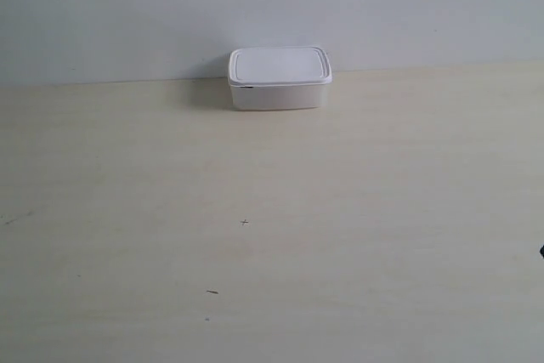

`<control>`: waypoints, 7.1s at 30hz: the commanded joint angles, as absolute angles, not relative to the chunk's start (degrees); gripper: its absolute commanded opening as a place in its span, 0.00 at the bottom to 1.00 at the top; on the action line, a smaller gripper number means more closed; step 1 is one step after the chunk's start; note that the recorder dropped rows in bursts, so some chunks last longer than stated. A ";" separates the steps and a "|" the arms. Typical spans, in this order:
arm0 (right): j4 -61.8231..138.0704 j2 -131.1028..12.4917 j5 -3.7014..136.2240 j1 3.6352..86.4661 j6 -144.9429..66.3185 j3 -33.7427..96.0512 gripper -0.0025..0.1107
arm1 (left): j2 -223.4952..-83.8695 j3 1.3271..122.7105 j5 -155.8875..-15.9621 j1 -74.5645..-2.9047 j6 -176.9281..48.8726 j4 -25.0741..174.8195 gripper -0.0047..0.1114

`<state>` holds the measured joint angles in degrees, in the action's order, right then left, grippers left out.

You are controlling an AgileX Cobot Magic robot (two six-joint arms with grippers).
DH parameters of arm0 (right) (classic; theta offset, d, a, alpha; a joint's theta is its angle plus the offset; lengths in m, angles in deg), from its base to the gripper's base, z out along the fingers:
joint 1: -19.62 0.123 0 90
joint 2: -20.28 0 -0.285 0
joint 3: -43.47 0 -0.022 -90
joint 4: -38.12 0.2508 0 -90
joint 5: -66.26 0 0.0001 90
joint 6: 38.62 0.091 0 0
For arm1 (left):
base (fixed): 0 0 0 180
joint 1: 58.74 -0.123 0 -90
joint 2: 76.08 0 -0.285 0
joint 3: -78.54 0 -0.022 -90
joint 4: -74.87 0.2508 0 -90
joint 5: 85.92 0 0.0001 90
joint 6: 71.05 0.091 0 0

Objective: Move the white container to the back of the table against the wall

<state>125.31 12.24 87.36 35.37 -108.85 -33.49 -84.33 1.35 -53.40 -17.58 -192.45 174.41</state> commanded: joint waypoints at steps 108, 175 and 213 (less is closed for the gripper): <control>124.90 12.49 87.53 10.27 -108.96 -33.74 0.02 | -83.87 1.33 -78.42 -68.39 -93.00 84.73 0.04; 121.55 12.49 86.08 10.31 -110.15 -33.74 0.02 | -83.87 1.33 -65.12 -68.39 -85.09 85.16 0.04; 36.21 12.49 82.82 16.04 -31.09 -33.74 0.02 | -83.87 1.33 -65.12 -68.39 -85.09 85.16 0.04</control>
